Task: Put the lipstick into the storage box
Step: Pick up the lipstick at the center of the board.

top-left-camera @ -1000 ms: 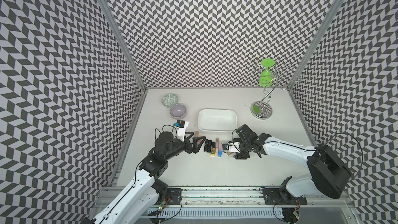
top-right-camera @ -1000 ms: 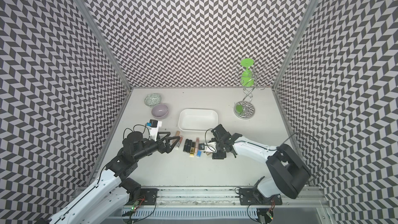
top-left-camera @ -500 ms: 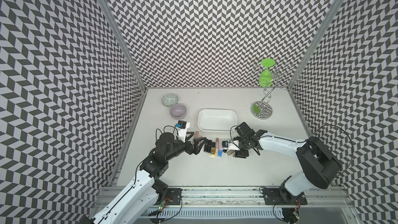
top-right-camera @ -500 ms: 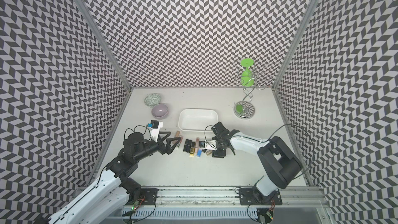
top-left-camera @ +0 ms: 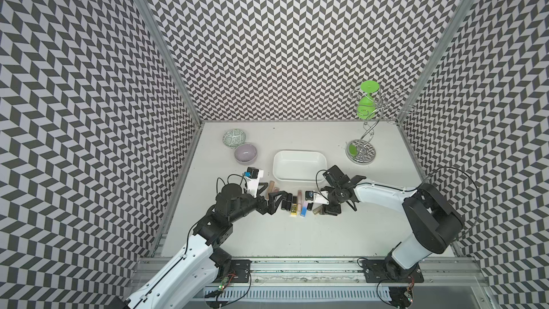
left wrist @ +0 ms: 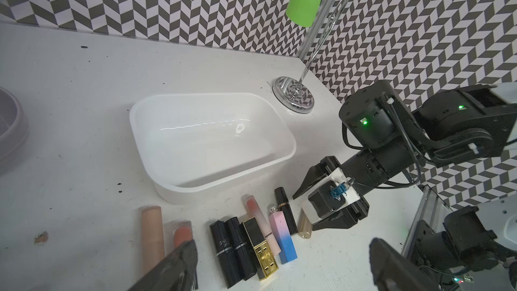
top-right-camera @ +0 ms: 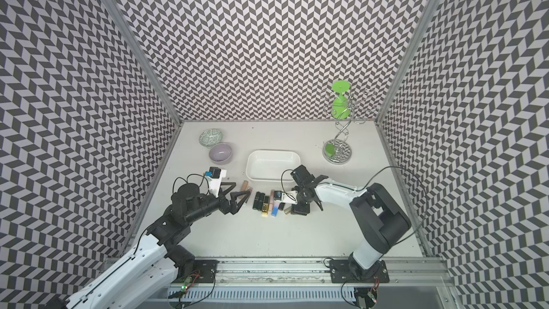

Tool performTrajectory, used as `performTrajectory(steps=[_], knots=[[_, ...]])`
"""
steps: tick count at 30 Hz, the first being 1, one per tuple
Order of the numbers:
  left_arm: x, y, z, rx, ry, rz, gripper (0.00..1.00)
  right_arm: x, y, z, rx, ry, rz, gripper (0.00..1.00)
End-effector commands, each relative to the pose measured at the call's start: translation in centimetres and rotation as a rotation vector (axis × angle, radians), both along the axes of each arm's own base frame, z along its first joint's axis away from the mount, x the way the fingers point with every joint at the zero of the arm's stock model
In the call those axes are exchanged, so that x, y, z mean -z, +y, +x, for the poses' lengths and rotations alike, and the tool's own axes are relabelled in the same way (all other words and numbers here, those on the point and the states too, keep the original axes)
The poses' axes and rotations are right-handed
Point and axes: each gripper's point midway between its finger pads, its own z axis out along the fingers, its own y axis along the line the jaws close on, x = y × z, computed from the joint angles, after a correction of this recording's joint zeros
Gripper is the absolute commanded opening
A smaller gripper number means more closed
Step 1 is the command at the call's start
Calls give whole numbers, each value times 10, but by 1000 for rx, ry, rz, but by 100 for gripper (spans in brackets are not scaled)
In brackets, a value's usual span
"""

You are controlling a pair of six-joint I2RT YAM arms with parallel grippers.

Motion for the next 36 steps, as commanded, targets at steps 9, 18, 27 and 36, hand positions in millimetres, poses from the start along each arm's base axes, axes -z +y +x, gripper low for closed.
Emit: performTrajectory(steps=[9,18,27,36], knots=[[-13,-1,-2,1,-38,5,99,17,-12,-25,37,142,-46,40],[-15,0,-1,-1,-40,8,99,15,-16,-18,53,115,-75,27],[-19,-1,0,-4,-44,11,99,-14,-20,-8,95,34,-69,18],[-39,-2,2,-6,-54,-13,99,-106,10,15,235,-38,284,17]])
